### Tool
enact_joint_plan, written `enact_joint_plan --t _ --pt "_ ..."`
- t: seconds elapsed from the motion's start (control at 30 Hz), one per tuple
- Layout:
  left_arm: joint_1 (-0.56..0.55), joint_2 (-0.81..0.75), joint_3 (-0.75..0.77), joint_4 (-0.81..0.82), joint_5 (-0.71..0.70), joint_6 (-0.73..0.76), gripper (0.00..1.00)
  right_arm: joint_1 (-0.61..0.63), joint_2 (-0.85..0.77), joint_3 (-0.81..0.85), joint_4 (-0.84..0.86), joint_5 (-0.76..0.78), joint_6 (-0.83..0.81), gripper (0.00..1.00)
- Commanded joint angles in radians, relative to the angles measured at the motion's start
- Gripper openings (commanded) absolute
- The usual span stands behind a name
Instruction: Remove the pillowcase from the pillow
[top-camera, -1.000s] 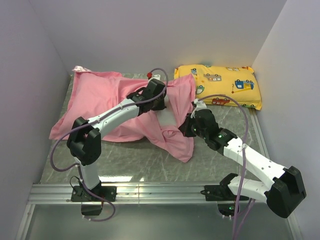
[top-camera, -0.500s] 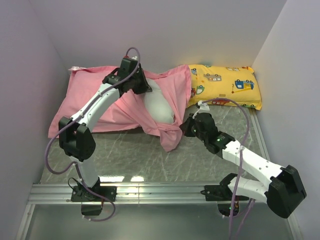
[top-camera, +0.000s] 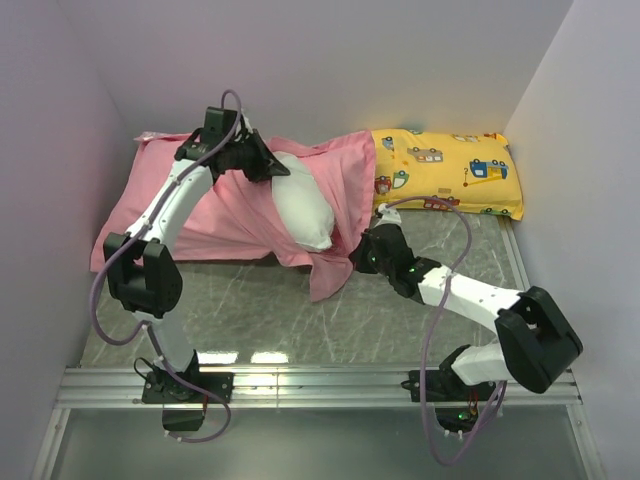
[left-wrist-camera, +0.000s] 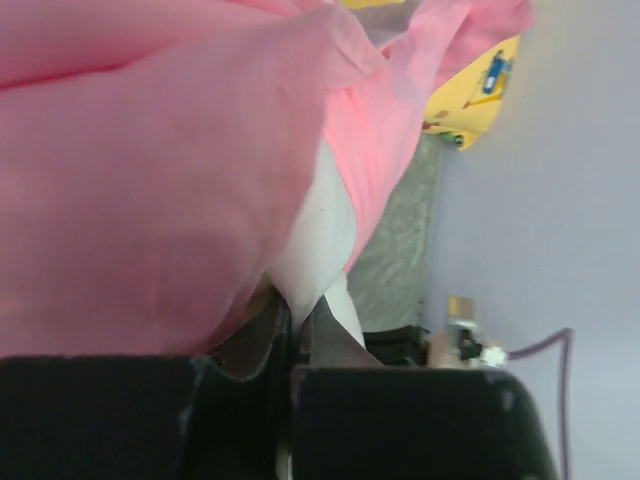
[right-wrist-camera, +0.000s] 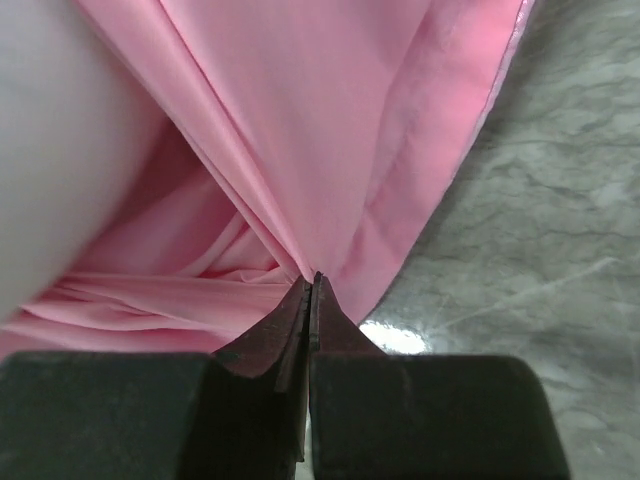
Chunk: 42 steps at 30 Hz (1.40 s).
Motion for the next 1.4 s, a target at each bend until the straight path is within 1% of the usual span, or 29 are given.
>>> enact_joint_plan --t 0.0,0.1,0.17,0.2,0.23,0.27,0.3,0.33,0.37,0.4,0.43,0.5,0.53,0.63,0.73,0.83,0.9,1.0,1.03,1.07,1.13,1.17,1.2,1.27,1.3,1.37 --pt "0.076 -0.046 0.106 0.260 0.061 -0.100 0.00 0.029 0.052 -0.009 -0.160 0.027 -0.019 0.00" --pt "0.073 -0.052 0.103 0.267 0.084 -0.096 0.00 0.060 0.086 0.027 -0.164 0.050 -0.017 0.00" --pt "0.063 -0.075 0.059 0.261 0.084 -0.076 0.00 0.057 0.103 0.039 -0.155 0.038 -0.014 0.00" --pt "0.053 -0.114 0.030 0.267 0.084 -0.053 0.00 0.055 0.106 0.040 -0.154 0.041 -0.017 0.00" --pt "0.043 -0.138 -0.036 0.266 0.076 -0.035 0.00 0.051 0.109 0.057 -0.158 0.042 -0.019 0.02" --pt "0.008 -0.161 -0.071 0.255 0.063 -0.013 0.00 0.046 0.115 0.066 -0.166 0.044 -0.028 0.05" --pt "-0.012 -0.216 -0.158 0.240 0.009 0.027 0.00 0.040 0.112 0.076 -0.166 0.041 -0.033 0.14" --pt "-0.034 -0.248 -0.214 0.249 -0.014 0.041 0.00 0.040 0.107 0.094 -0.166 0.041 -0.037 0.20" --pt "-0.078 -0.280 -0.272 0.260 -0.045 0.050 0.00 0.040 0.094 0.103 -0.172 0.041 -0.045 0.25" --pt "-0.098 -0.337 -0.326 0.282 -0.087 0.055 0.00 0.041 0.086 0.112 -0.170 0.038 -0.048 0.30" --pt "-0.115 -0.363 -0.425 0.293 -0.109 0.056 0.00 0.040 0.072 0.134 -0.174 0.038 -0.054 0.39" --pt "-0.152 -0.423 -0.513 0.315 -0.146 0.050 0.01 0.040 0.058 0.157 -0.206 0.048 -0.063 0.46" --pt "-0.160 -0.438 -0.585 0.342 -0.161 0.045 0.00 0.040 0.048 0.174 -0.216 0.051 -0.065 0.54" --pt "-0.181 -0.480 -0.676 0.375 -0.175 0.038 0.01 0.040 -0.050 0.183 -0.256 0.073 -0.071 0.63" --pt "-0.200 -0.497 -0.713 0.382 -0.191 0.038 0.00 0.061 -0.151 0.195 -0.295 0.093 -0.080 0.67" --pt "-0.204 -0.508 -0.727 0.388 -0.197 0.042 0.00 0.110 -0.187 0.254 -0.347 0.172 -0.095 0.71" --pt "-0.211 -0.511 -0.727 0.392 -0.195 0.045 0.00 0.166 -0.172 0.289 -0.368 0.220 -0.118 0.74" --pt "-0.223 -0.517 -0.727 0.389 -0.203 0.048 0.00 0.195 -0.079 0.365 -0.385 0.252 -0.140 0.75" --pt "-0.226 -0.520 -0.727 0.387 -0.201 0.050 0.00 0.195 -0.022 0.401 -0.390 0.260 -0.149 0.75" --pt "-0.227 -0.521 -0.727 0.384 -0.203 0.053 0.00 0.195 0.007 0.415 -0.390 0.263 -0.152 0.75" --pt "-0.229 -0.532 -0.724 0.372 -0.208 0.055 0.00 0.193 0.073 0.459 -0.401 0.301 -0.168 0.66" --pt "-0.229 -0.538 -0.725 0.367 -0.209 0.062 0.01 0.190 0.092 0.474 -0.414 0.314 -0.172 0.59" --pt "-0.229 -0.549 -0.722 0.361 -0.212 0.064 0.00 0.181 0.101 0.484 -0.414 0.323 -0.177 0.39" --pt "-0.229 -0.564 -0.721 0.338 -0.217 0.073 0.00 0.160 0.115 0.501 -0.420 0.352 -0.188 0.23" --pt "-0.229 -0.583 -0.719 0.332 -0.217 0.076 0.00 0.146 0.117 0.507 -0.430 0.364 -0.189 0.12" --pt "-0.229 -0.616 -0.715 0.301 -0.226 0.088 0.00 0.089 0.110 0.516 -0.439 0.378 -0.192 0.06"
